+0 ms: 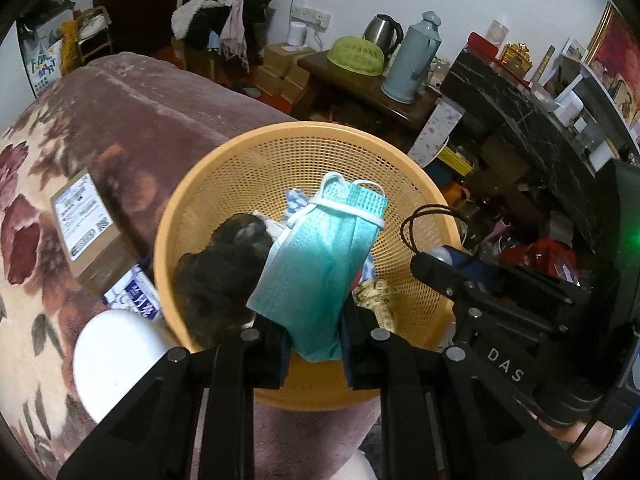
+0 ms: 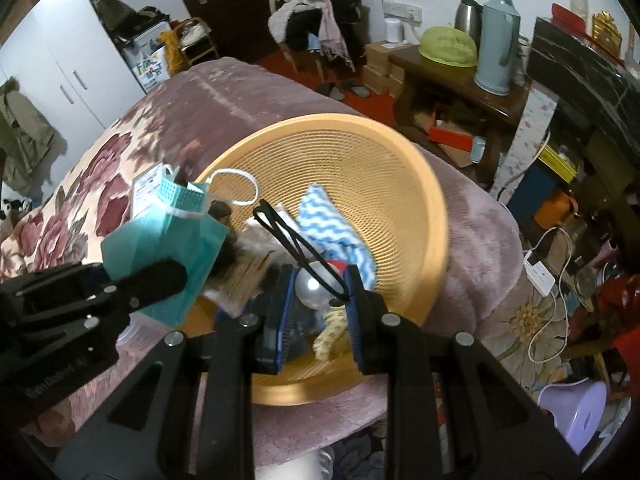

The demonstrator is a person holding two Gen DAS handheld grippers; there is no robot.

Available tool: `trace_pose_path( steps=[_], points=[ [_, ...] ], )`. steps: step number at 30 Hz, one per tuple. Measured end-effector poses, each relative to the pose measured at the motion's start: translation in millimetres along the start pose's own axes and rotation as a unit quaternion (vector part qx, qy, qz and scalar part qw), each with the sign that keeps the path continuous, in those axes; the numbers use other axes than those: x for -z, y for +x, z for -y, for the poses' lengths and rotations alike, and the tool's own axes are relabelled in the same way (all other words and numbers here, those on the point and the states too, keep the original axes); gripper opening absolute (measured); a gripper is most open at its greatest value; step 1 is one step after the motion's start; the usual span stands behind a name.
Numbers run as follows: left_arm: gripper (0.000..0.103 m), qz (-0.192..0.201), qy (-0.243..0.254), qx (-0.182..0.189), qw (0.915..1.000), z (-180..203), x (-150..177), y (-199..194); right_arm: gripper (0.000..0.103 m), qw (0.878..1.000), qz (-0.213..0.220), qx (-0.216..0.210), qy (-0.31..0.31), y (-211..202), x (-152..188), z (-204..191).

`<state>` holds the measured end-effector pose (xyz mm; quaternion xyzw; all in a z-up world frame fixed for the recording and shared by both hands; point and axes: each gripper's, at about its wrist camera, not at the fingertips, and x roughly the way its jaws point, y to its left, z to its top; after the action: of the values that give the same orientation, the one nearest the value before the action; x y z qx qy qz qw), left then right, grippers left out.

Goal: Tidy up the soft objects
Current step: 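Carry the mask and earphone cable over the orange basket, then open both grippers to drop the mask and earphone cable into the basket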

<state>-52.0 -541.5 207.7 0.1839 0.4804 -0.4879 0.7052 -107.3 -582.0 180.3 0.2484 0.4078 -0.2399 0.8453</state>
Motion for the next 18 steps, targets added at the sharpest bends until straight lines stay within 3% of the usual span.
trace_pose_path(
  steps=[15,17,18],
  points=[
    [0.019,-0.019,-0.012,0.017,0.9996,-4,-10,38,0.025,0.999,0.001,-0.001,0.037,14,-16,21],
    [0.026,-0.018,-0.014,0.016,0.9996,-4,-10,38,0.025,0.999,0.001,0.0,0.044,16,-16,23],
    [0.039,-0.019,-0.017,0.018,0.9995,-6,-11,39,0.025,0.999,-0.001,0.002,0.046,17,-17,24]
  ],
)
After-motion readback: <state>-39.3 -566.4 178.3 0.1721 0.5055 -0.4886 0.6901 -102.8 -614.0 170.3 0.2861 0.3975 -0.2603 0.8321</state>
